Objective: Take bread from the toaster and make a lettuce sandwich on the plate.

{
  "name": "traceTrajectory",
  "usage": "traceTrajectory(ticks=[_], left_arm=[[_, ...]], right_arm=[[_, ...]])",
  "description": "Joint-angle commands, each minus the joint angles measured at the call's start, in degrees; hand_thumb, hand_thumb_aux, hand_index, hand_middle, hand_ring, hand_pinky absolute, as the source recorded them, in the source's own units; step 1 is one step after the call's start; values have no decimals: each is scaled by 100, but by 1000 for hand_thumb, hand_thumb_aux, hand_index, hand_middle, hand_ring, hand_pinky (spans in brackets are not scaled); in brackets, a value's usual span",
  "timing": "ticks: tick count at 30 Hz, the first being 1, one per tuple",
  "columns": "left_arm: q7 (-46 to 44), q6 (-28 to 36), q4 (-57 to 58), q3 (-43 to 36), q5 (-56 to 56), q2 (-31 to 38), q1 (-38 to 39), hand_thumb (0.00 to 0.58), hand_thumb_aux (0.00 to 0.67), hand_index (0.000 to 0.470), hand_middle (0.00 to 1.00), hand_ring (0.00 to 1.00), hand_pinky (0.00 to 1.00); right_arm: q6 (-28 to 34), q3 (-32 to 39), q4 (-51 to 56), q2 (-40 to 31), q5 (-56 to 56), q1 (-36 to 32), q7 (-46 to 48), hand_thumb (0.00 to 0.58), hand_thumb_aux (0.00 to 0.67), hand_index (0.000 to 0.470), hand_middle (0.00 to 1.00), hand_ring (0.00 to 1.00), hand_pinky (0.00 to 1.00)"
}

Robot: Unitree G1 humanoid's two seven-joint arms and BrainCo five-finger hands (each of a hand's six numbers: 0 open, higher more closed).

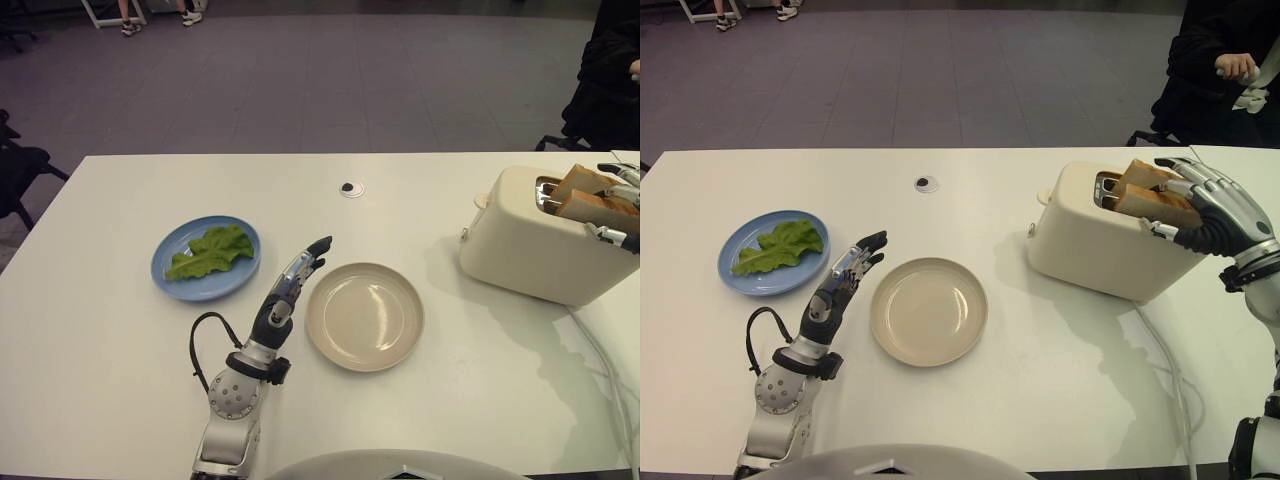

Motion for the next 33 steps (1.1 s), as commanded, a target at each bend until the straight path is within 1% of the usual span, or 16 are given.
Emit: traceTrajectory(ticks=[1,2,3,4,9,12,14,17,20,22,24,26,28,29,31,33], left_arm=[[-21,74,39,-14,3,16,-36,0,0,0,0,0,0],[-21,72,40,-14,3,16,-35,0,0,0,0,0,0],[-21,72,34,-6,-1,21,-30,0,0,0,0,0,0],[-20,70,30,0,-3,24,-25,0,0,0,0,0,0],[-11,60,1,13,-1,32,10,0,0,0,0,0,0],[-4,62,2,12,4,27,7,0,0,0,0,0,0],[0,62,3,8,5,21,4,0,0,0,0,0,0],[27,41,32,8,19,-5,3,0,0,0,0,0,0],[37,37,63,5,16,-25,-24,0,0,0,0,0,0],[46,23,91,13,13,-39,-38,0,0,0,0,0,0],[48,12,110,41,-4,-39,-52,0,0,0,0,0,0],[55,-17,143,106,-27,-29,-75,0,0,0,0,0,0],[62,-74,205,200,-69,-13,-119,0,0,0,0,0,0],[62,-109,239,257,-88,-2,-156,0,0,0,0,0,0],[63,-189,298,391,-126,19,-230,0,0,0,0,0,0],[79,-232,292,541,-197,47,-273,0,0,0,0,0,0]], right_arm=[[-56,287,175,-136,84,-40,22,566,568,398,0,0,0],[-91,327,162,-142,160,-47,42,568,575,404,0,0,0],[-107,372,134,-147,231,-62,68,575,607,426,0,0,0],[-121,413,104,-151,305,-72,106,580,670,470,0,0,0],[-147,523,-109,-145,664,-111,271,580,670,470,0,0,0],[-164,414,-247,-175,1236,-203,559,580,670,470,0,0,0],[-41,260,-454,-221,1976,-340,976,580,670,470,0,0,0],[456,26,-895,-292,3179,-661,1736,580,670,470,0,0,0],[1229,-240,-1596,-362,4247,-889,2464,580,670,470,0,0,0],[2120,-321,-2537,-280,5248,-804,3066,580,670,470,0,0,0],[3197,-172,-3746,-106,6267,-434,3575,580,670,470,0,0,0],[4175,225,-4905,124,7021,-1,3844,580,670,470,0,0,0],[5124,796,-5775,446,7493,180,3857,580,670,470,0,0,0],[5586,1184,-6032,674,7491,191,3845,580,670,470,0,0,0],[6311,1982,-6090,1167,7054,81,3817,580,670,470,0,0,0],[6676,2651,-5739,1626,6362,-64,3803,580,670,470,0,0,0]])
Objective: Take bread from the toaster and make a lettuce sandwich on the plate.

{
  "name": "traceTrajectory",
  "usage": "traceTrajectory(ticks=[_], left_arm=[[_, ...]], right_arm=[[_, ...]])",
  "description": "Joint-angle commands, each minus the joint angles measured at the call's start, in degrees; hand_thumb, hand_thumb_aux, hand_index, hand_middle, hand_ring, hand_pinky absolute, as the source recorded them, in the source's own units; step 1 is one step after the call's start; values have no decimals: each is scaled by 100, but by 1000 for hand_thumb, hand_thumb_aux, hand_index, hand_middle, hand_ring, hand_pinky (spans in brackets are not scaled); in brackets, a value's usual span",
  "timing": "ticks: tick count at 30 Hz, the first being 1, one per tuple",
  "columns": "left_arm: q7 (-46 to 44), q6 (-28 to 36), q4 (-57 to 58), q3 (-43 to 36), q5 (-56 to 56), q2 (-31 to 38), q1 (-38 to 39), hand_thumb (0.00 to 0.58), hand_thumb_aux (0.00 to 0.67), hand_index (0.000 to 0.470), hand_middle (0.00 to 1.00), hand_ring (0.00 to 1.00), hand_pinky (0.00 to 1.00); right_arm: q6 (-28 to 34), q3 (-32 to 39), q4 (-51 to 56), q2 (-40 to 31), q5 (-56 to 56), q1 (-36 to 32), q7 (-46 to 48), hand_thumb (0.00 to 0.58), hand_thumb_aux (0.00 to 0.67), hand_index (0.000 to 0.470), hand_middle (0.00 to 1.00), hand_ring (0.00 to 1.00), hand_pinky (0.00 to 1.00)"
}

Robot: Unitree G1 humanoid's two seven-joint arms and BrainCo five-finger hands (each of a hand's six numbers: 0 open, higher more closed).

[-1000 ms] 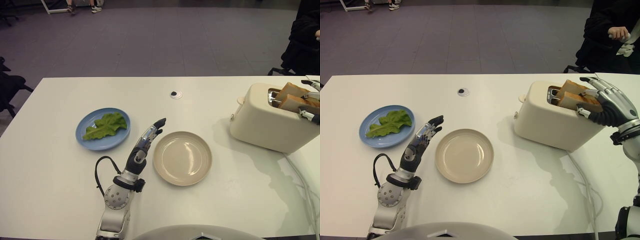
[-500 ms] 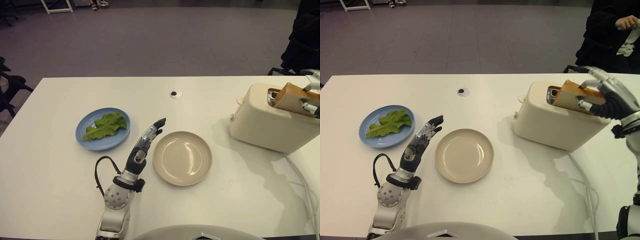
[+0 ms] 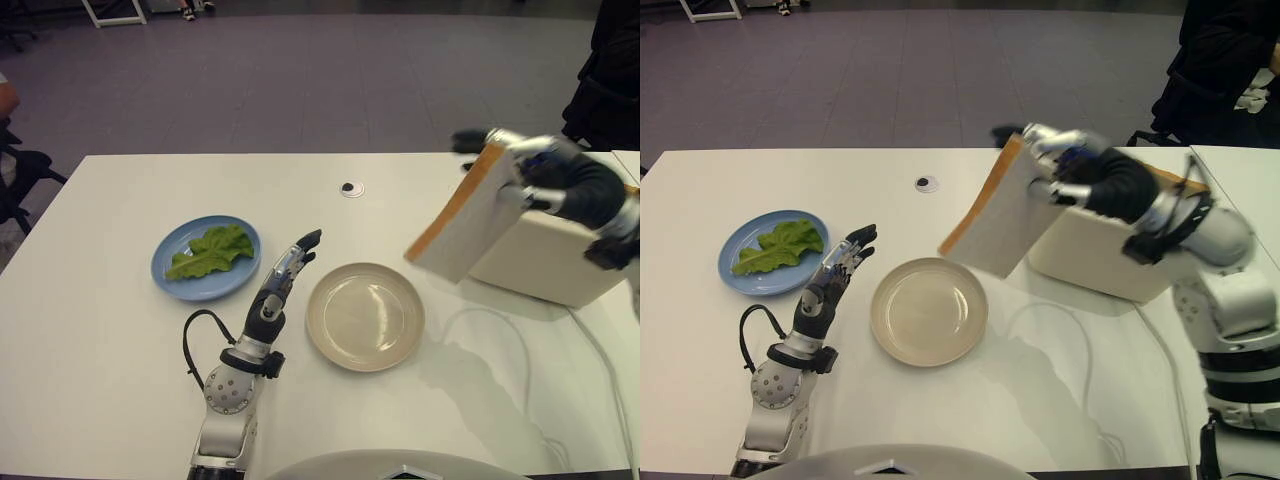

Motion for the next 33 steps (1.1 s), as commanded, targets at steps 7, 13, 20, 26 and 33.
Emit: traceTrajectory(ticks=[7,13,20,26,33], left_arm=[[274,139,-154,656,140,221,-252,0,0,0,0,0,0],[365,450,-420,953,418,486,-383,0,0,0,0,0,0],[593,828,-42,1653,1821,1569,-864,0,0,0,0,0,0],[1954,1005,2431,1359,4332,3181,-1588,0,0,0,0,0,0],[3047,1314,4591,156,5593,3689,-2418,265,176,123,0,0,0]], right_arm=[[225,2017,1310,1646,-2905,-71,-152,580,670,470,0,0,0],[-420,1979,1446,2002,-3701,9,-244,0,0,0,0,0,0],[-554,1536,1193,2211,-3778,61,-307,0,0,0,0,0,0],[-1039,1246,634,2298,-3624,460,-238,0,0,0,0,0,0],[-1275,979,72,2312,-3361,1027,-54,0,0,0,0,0,0]])
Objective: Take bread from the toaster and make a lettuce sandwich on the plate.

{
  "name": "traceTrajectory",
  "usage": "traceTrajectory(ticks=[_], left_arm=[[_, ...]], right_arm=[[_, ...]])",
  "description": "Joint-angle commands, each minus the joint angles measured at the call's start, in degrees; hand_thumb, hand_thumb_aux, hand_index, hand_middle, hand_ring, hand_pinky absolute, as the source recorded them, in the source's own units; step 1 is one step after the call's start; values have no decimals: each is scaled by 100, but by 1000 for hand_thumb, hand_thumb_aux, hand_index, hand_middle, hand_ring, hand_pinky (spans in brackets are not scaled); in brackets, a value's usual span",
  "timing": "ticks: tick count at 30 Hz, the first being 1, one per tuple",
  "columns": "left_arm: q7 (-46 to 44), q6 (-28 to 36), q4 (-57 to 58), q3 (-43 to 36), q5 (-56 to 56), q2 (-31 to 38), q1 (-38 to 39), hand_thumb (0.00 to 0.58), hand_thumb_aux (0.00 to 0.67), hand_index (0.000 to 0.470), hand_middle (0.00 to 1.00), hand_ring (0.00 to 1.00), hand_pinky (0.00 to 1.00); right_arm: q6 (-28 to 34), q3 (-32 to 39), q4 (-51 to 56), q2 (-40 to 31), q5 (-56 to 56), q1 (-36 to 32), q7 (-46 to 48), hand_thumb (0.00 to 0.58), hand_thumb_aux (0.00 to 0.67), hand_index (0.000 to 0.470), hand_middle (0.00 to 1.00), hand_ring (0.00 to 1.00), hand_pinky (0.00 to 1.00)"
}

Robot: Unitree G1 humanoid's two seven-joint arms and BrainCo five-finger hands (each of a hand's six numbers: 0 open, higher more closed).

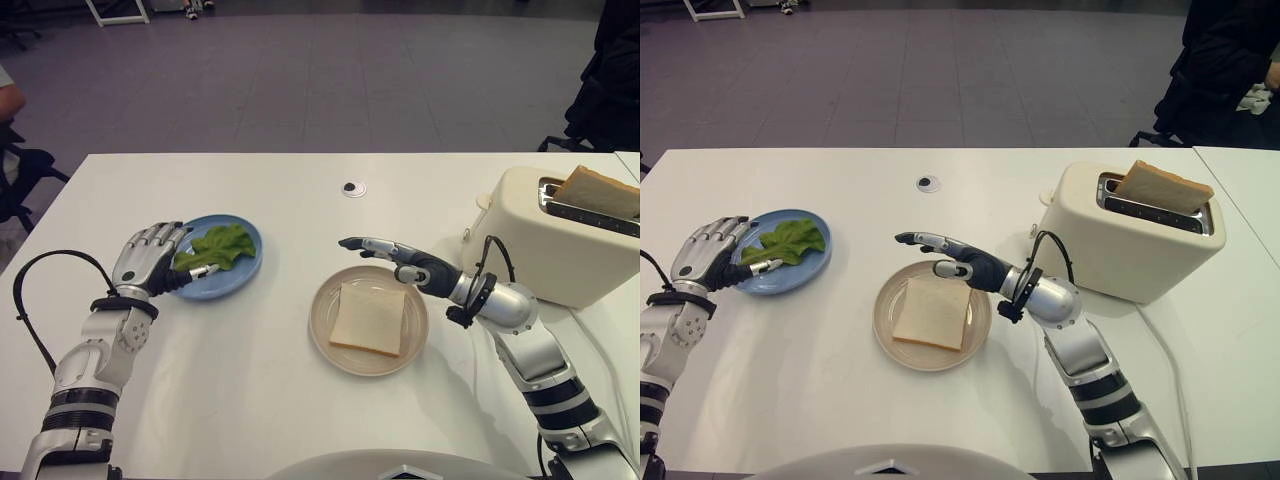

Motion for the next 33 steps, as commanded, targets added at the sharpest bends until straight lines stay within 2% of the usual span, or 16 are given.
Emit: traceTrajectory(ticks=[1,2,4,5,6,8,10,11,12,19,25,30,33], left_arm=[[366,37,871,-515,248,112,-371,216,139,98,0,0,0],[470,30,1132,-645,275,88,-499,140,87,61,0,0,0],[615,4,1525,-881,300,41,-720,164,102,72,0,0,0],[665,-27,1651,-983,281,27,-799,244,160,112,0,0,0],[712,-64,1746,-1070,259,17,-870,382,279,195,0,0,0],[798,-112,1838,-1190,198,17,-955,511,439,308,0,0,0],[859,-180,1875,-1267,97,32,-994,553,525,369,0,0,0],[876,-219,1889,-1297,42,38,-1004,578,636,446,0,0,0],[890,-249,1898,-1327,-3,43,-1011,580,670,470,0,0,0],[899,-388,1644,-1372,-353,100,-934,580,670,470,0,0,0],[912,-233,791,-1192,-462,327,-626,580,670,470,0,0,0],[691,289,-1061,-319,-626,774,-15,580,670,470,0,0,0],[385,524,-2498,55,-722,660,278,580,670,470,0,0,0]], right_arm=[[-71,-108,-128,12,126,248,98,0,0,0,0,0,0],[-85,-108,-139,31,138,271,113,0,0,0,0,0,0],[-102,-117,-153,64,147,289,135,0,0,0,0,0,0],[-107,-123,-161,78,145,295,145,0,0,0,0,0,0],[-112,-135,-166,87,143,302,153,0,0,0,0,0,0],[-125,-155,-166,101,137,308,169,0,0,0,0,0,0],[-147,-173,-162,115,128,310,175,0,0,0,0,0,0],[-163,-177,-162,121,120,312,179,0,0,0,0,0,0],[-179,-180,-161,127,111,314,182,0,0,0,0,0,0],[-298,-173,-131,148,49,318,198,0,0,0,0,0,0],[-392,-178,-71,152,-7,317,181,0,0,0,0,0,0],[-496,-369,-55,173,18,293,56,0,0,0,0,0,0],[-535,-691,-12,159,151,284,-73,0,0,0,0,0,0]])
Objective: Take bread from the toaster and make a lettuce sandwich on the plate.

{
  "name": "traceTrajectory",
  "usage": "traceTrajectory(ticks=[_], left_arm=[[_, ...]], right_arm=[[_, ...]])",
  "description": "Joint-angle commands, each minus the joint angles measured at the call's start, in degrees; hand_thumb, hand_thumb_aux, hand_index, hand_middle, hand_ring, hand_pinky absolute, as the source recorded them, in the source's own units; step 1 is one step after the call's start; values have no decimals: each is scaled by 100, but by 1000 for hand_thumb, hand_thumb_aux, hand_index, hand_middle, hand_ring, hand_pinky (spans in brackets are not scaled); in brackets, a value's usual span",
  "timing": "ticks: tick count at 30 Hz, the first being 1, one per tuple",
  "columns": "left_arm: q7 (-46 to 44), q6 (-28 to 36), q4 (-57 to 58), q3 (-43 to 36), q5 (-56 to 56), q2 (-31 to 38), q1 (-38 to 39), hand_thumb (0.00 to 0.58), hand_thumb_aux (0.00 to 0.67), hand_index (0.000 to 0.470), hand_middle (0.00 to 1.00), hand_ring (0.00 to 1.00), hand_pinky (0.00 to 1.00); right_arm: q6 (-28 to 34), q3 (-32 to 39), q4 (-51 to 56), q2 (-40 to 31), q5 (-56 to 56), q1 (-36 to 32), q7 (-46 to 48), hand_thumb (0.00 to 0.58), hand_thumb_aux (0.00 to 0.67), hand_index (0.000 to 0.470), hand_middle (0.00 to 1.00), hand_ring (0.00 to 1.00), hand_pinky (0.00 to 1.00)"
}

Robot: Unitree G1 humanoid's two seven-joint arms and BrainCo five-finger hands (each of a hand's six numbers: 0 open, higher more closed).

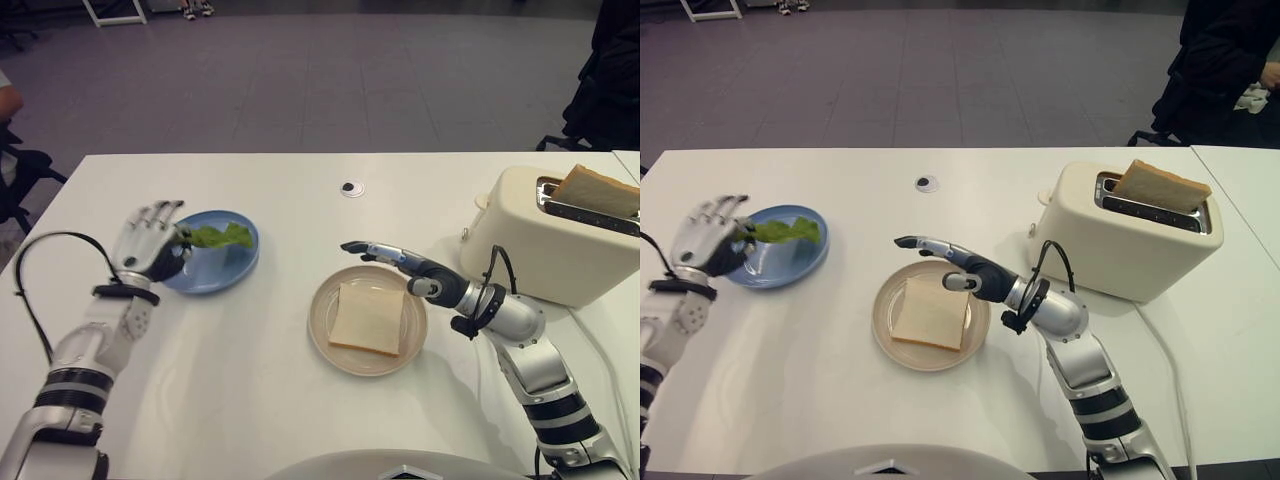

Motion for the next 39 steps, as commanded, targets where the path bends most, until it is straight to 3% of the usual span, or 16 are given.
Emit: traceTrajectory(ticks=[1,8,12,15,25,39], left_arm=[[-452,265,-1858,404,-125,-164,434,580,670,470,0,0,0],[-1301,443,-3906,-459,-195,-1557,600,580,670,470,0,0,0],[-1504,340,-4071,-1271,-16,-2338,681,580,670,470,0,0,0],[-1446,196,-3526,-1759,268,-2660,755,580,670,470,0,0,0],[-900,-161,-2177,-2286,1149,-2687,722,580,670,470,0,0,0],[-767,-141,-3178,-1863,1342,-2468,1432,580,670,470,0,0,0]], right_arm=[[-58,-491,71,-35,146,3,-163,0,0,0,0,0,0],[-238,-1255,418,-180,375,226,-229,0,0,0,0,0,0],[-326,-1373,586,-164,380,301,-239,0,0,0,0,0,0],[-377,-1331,631,-104,348,290,-236,0,0,0,0,0,0],[-448,-1262,711,-23,336,264,-211,0,0,0,0,0,0],[-455,-1309,789,-68,412,220,-91,0,0,0,0,0,0]])
